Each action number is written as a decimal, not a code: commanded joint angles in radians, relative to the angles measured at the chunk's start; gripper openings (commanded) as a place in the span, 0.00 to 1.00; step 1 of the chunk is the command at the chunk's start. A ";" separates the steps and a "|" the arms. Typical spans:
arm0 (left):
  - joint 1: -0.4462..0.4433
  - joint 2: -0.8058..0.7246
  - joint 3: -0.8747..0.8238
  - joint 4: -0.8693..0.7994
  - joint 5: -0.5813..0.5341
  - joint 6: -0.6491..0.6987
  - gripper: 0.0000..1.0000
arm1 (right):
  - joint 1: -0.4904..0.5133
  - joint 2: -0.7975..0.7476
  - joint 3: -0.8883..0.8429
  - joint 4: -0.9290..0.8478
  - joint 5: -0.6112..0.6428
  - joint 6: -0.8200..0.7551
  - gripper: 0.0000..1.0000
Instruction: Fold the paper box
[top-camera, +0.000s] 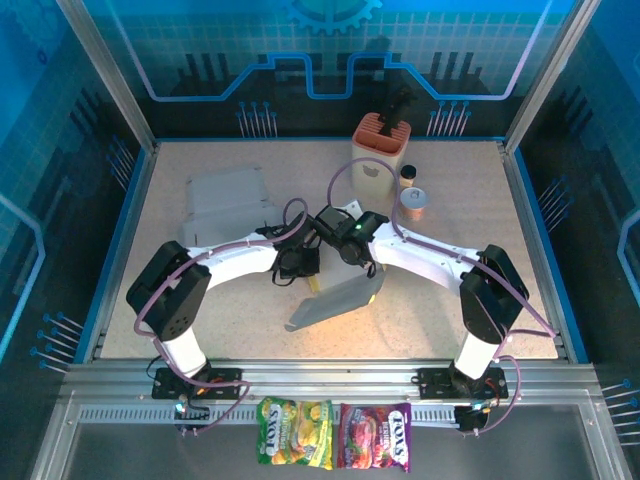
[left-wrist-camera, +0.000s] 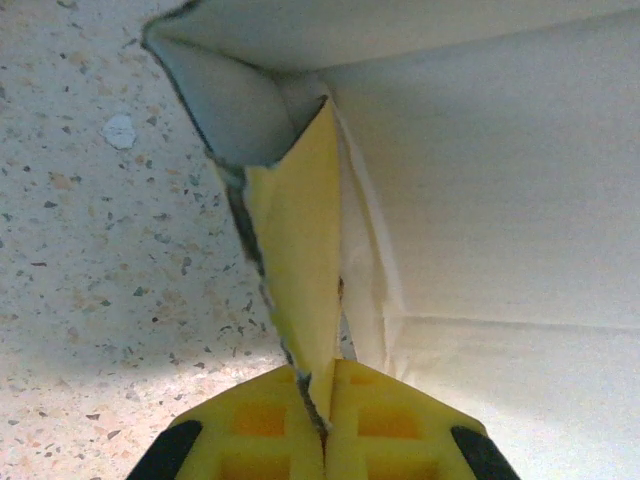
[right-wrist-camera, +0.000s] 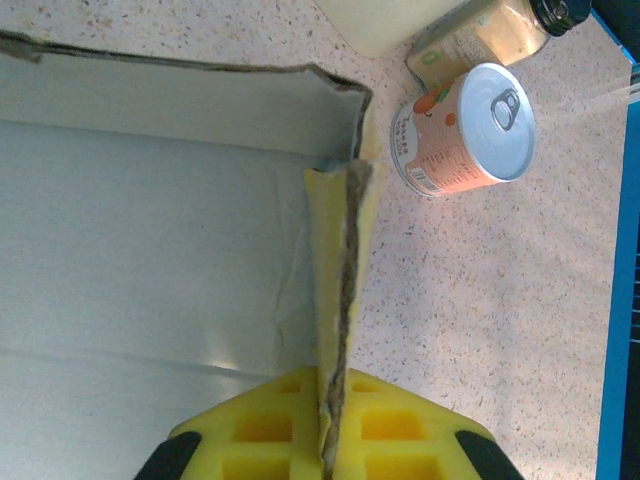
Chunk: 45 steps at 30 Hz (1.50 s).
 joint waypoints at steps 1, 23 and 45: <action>-0.001 0.019 -0.012 -0.062 -0.032 -0.010 0.00 | 0.000 -0.031 -0.010 -0.005 0.029 -0.013 0.00; 0.001 -0.060 0.078 -0.069 0.088 -0.027 0.41 | -0.061 0.097 -0.011 -0.155 0.041 0.151 0.00; 0.134 -0.340 -0.004 -0.229 0.101 -0.026 0.41 | -0.323 0.201 0.028 -0.373 -0.316 0.684 0.00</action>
